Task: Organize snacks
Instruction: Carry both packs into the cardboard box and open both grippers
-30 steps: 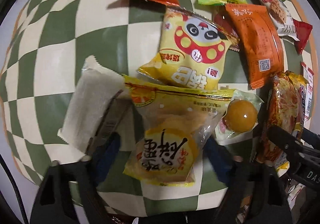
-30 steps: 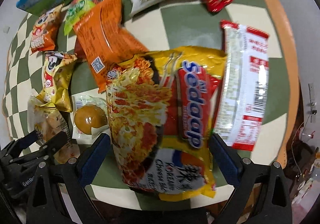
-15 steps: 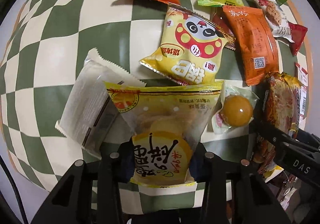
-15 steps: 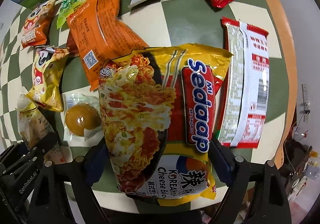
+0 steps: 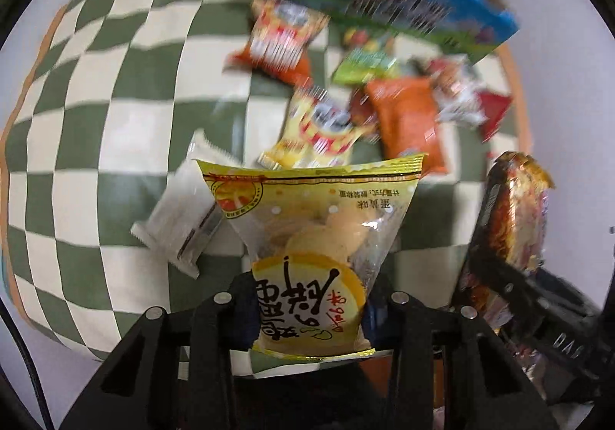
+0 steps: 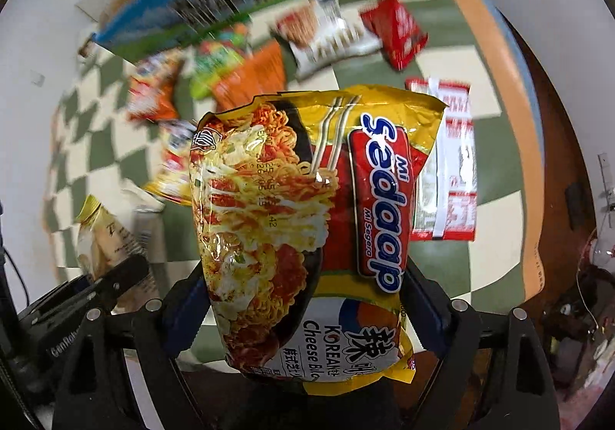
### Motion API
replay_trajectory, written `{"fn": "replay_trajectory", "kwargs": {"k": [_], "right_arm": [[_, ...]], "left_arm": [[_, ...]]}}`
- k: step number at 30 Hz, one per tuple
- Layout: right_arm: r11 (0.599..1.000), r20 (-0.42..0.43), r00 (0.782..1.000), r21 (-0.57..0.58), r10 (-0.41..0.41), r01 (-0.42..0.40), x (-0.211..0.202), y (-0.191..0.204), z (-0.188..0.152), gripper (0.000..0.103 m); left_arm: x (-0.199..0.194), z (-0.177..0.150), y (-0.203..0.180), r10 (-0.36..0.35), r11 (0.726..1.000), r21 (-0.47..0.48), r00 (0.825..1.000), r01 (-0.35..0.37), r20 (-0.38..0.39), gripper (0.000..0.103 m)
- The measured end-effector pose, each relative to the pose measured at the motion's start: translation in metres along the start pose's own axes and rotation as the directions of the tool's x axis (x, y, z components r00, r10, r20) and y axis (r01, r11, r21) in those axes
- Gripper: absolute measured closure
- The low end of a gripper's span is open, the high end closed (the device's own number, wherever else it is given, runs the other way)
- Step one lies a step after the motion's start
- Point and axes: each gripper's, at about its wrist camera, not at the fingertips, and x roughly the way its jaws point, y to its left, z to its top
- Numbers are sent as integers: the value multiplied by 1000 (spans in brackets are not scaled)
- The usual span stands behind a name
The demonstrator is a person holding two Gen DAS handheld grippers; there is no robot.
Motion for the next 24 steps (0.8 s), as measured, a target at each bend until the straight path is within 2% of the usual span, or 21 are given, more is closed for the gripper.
{"fn": "replay_trajectory", "kwargs": {"k": [3, 7, 9, 13, 19, 24], "right_arm": [[999, 42, 998, -14, 40, -39, -36, -1, 15, 12], [995, 94, 992, -47, 90, -86, -74, 11, 47, 12], [993, 119, 987, -69, 104, -96, -87, 23, 73, 12], [990, 173, 979, -113, 106, -87, -105, 30, 139, 12], [988, 197, 975, -130, 107, -82, -100, 29, 250, 12], [985, 151, 982, -147, 110, -88, -74, 34, 336, 12]], "left_arm": [[-36, 25, -12, -32, 999, 22, 999, 31, 44, 66], [-43, 96, -41, -58, 998, 32, 996, 55, 73, 66], [-33, 147, -58, -62, 998, 34, 994, 60, 88, 66], [-41, 214, -71, -74, 997, 22, 990, 72, 123, 66], [-30, 317, -78, -72, 996, -33, 985, 78, 154, 66], [5, 386, -81, -38, 998, -45, 993, 43, 116, 66]]}}
